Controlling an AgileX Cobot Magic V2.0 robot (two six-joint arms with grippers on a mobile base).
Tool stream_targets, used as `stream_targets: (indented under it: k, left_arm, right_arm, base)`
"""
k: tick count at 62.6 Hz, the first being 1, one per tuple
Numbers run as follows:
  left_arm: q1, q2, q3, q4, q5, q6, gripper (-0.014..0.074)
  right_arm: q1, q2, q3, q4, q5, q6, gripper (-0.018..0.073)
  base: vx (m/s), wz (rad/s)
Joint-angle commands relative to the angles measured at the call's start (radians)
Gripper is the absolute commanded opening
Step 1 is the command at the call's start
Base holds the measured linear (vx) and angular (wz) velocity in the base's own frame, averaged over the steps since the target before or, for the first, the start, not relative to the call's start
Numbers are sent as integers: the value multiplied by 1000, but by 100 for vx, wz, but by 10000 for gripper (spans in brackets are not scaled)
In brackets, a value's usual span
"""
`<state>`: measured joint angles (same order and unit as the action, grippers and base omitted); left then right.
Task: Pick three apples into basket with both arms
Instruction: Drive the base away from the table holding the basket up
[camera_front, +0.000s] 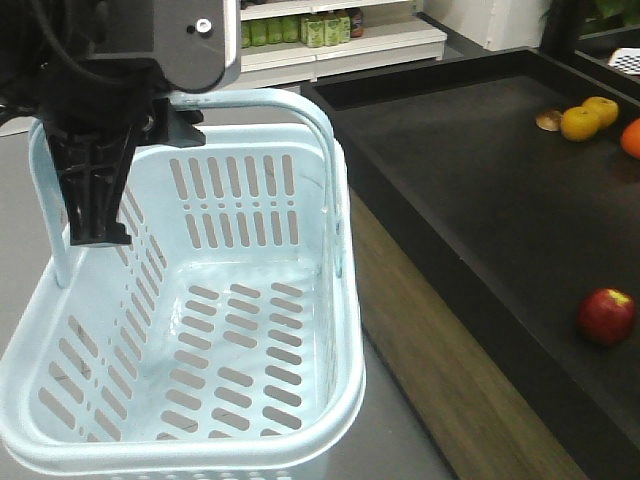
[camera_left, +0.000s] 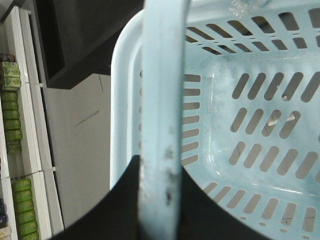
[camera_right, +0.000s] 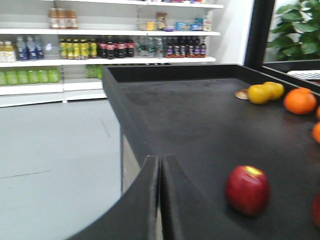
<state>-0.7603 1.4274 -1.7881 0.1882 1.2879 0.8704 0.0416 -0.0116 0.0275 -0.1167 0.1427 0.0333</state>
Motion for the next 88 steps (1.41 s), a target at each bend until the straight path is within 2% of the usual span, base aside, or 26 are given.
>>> stream_targets:
  k: [1, 43, 88]
  left_arm:
    - [-5, -34, -33, 10, -40, -15, -7]
    - [-5, -34, -33, 9, -40, -15, -6]
    - [-5, -32, -33, 9, -40, -15, -6]
  right_arm:
    - [-7, -14, 14, -6, -77, -8, -8]
    - [-7, -14, 14, -6, -77, -8, -8]
    - [-7, -14, 14, -6, -77, -8, -8]
  base:
    - [10, 38]
    - [11, 42]
    - [9, 17]
